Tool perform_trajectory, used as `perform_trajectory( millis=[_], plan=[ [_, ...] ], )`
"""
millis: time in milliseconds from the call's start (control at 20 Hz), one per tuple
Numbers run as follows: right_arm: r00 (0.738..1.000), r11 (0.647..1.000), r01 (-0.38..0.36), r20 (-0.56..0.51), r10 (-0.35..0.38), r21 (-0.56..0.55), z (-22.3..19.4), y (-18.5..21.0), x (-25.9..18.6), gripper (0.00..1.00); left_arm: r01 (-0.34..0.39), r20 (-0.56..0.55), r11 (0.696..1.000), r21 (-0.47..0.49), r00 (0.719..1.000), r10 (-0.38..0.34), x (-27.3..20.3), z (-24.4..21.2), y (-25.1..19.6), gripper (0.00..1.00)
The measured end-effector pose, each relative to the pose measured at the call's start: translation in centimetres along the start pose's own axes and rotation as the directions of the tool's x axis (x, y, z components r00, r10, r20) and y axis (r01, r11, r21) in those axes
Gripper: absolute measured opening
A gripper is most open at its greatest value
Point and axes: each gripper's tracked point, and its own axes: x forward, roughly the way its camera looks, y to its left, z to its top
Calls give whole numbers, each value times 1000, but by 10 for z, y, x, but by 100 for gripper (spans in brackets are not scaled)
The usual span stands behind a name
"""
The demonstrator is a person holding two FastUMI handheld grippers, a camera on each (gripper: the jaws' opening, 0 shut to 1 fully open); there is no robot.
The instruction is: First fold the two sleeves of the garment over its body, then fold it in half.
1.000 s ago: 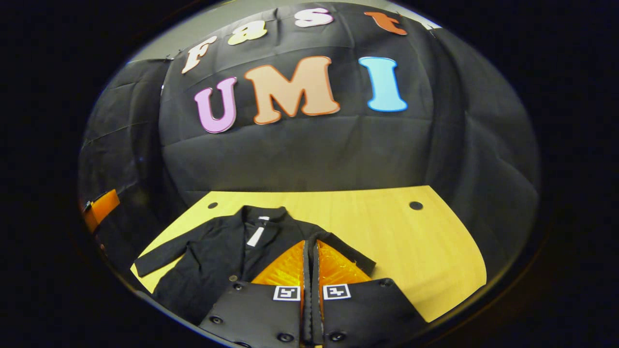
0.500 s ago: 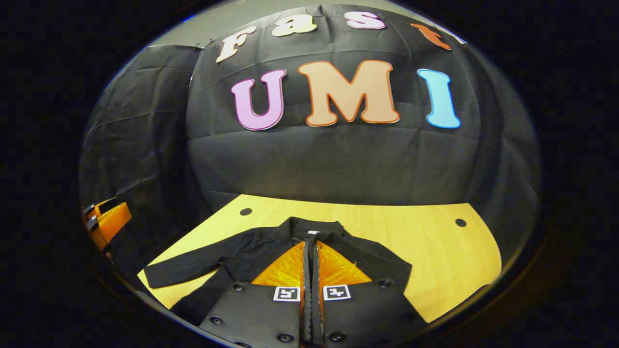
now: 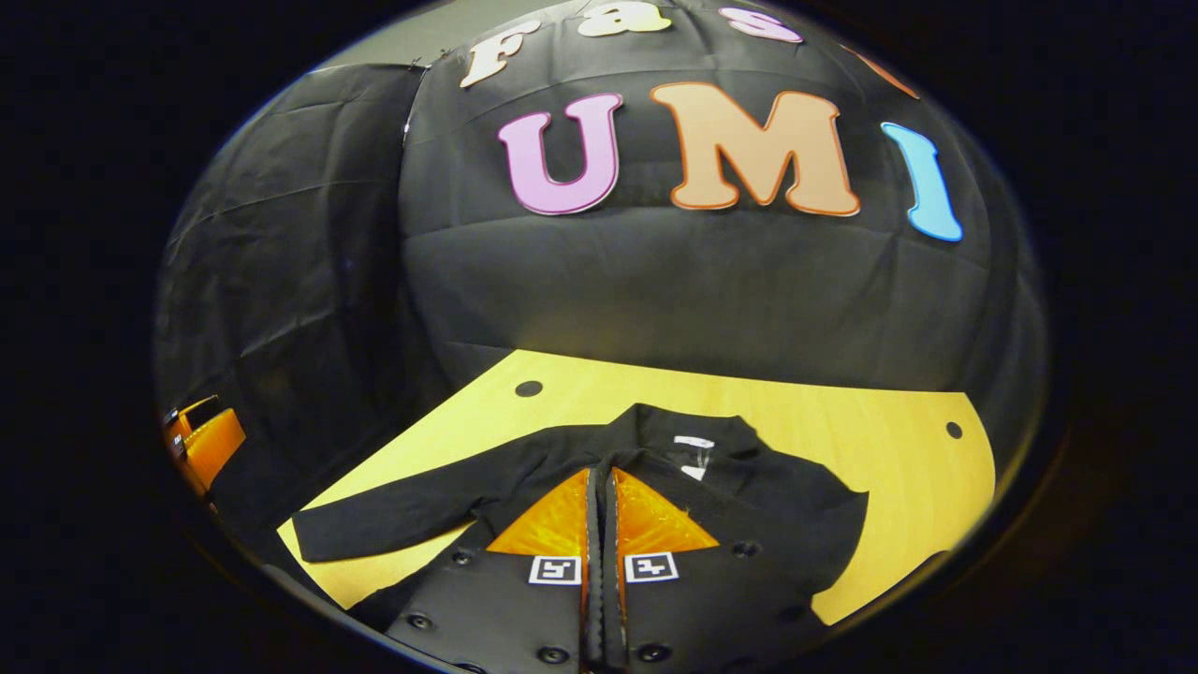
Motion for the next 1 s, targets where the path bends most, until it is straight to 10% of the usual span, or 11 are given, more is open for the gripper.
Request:
perform_trajectory(
  millis=[150, 350, 1000],
  plan=[
    [995, 995, -95, -21, 96, 36, -4, 36, 20, 6, -53, -66, 998, -14, 996, 52, -2, -27, 26, 100],
    [991, 992, -121, 57, 119, 36, 13, 56, 23, 95, -152, -189, 988, -38, 972, 142, -6, -77, 67, 100],
    [999, 998, -19, 48, 22, -59, 3, 22, -1, 98, -269, -436, 963, -9, 868, 239, -7, -205, 115, 99]
  ],
)
